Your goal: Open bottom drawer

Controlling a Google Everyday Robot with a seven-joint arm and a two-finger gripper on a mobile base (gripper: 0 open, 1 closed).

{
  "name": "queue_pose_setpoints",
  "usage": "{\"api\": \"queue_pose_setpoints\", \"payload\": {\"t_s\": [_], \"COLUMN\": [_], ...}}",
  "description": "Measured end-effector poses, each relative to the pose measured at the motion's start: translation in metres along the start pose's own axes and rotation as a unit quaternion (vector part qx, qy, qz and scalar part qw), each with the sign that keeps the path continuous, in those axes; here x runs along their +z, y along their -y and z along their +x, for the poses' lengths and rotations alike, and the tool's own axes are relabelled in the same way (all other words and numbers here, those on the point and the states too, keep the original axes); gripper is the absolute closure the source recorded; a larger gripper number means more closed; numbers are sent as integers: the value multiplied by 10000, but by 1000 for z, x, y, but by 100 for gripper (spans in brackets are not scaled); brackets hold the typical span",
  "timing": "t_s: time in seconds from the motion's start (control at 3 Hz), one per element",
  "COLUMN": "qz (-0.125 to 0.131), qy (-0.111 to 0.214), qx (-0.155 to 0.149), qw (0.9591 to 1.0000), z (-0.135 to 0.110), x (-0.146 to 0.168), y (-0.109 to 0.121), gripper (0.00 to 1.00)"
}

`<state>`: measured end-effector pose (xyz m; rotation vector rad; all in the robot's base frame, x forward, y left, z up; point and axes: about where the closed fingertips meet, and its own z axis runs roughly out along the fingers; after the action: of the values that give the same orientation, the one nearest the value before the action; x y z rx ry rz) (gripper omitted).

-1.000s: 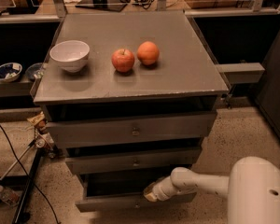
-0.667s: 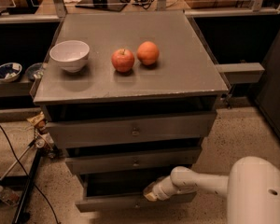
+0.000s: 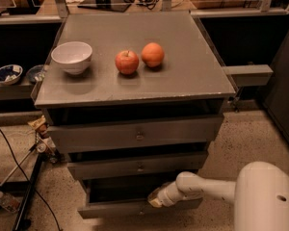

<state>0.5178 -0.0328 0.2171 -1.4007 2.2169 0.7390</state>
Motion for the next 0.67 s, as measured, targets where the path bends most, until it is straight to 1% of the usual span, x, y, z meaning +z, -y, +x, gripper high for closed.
{"api": "queue_pose_setpoints", "payload": {"t_s": [0.67], "qz": [-1], "qy": [0], "qx": [0], "qw": [10000], "z": [0], "x": [0], "y": [0], "gripper": [14]}}
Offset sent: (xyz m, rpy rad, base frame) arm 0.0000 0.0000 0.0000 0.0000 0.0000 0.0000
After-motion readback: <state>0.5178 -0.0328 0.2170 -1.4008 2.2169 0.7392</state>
